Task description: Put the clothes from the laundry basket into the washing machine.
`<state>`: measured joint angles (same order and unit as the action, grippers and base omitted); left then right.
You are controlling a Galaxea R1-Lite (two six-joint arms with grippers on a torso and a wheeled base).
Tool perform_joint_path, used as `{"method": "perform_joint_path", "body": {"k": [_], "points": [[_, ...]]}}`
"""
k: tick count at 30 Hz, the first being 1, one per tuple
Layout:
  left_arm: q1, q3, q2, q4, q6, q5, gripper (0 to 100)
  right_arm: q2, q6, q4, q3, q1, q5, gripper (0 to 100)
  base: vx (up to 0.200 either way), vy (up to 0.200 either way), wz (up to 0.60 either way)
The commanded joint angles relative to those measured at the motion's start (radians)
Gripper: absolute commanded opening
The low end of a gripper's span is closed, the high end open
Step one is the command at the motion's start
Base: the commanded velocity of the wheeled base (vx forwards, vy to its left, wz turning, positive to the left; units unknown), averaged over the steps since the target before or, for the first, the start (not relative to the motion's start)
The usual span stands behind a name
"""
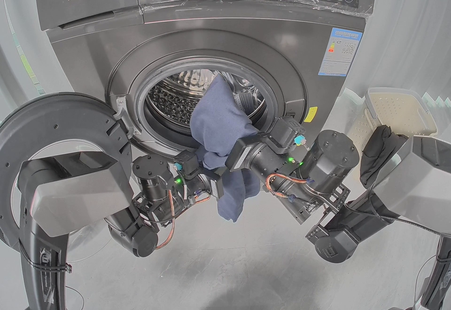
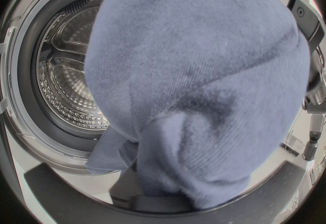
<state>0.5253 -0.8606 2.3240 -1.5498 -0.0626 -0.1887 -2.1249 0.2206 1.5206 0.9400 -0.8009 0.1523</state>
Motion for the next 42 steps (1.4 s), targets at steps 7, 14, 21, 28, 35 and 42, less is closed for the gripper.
{"method": "perform_joint_path", "body": {"k": [7,14,21,28,35,42], "points": [[-0.001,0.282,-0.272,-0.004,0.001,-0.015,0,0.102,0.022,0.019,-0.122,0.029,-0.002,0,0.000,0.000,0.00],[-0.036,0.354,-0.393,-0.003,-0.003,-0.014,0,0.161,0.019,0.018,-0.219,0.043,-0.004,0,0.000,0.000,0.00],[-0.064,0.334,-0.440,-0.003,-0.008,-0.008,0,0.184,-0.003,0.018,-0.356,0.038,-0.016,0,0.000,0.000,0.00],[-0.041,0.328,-0.483,-0.003,-0.020,-0.006,0,0.149,-0.001,0.019,-0.372,0.028,-0.022,0,0.000,0.000,0.00],[-0.018,0.333,-0.532,-0.001,-0.051,-0.005,0,0.117,0.000,0.019,-0.386,0.020,-0.020,0,0.000,0.000,0.00],[-0.001,0.341,-0.538,-0.001,-0.065,0.000,0,0.112,0.006,0.021,-0.372,0.015,-0.022,0,0.000,0.000,0.00]]}}
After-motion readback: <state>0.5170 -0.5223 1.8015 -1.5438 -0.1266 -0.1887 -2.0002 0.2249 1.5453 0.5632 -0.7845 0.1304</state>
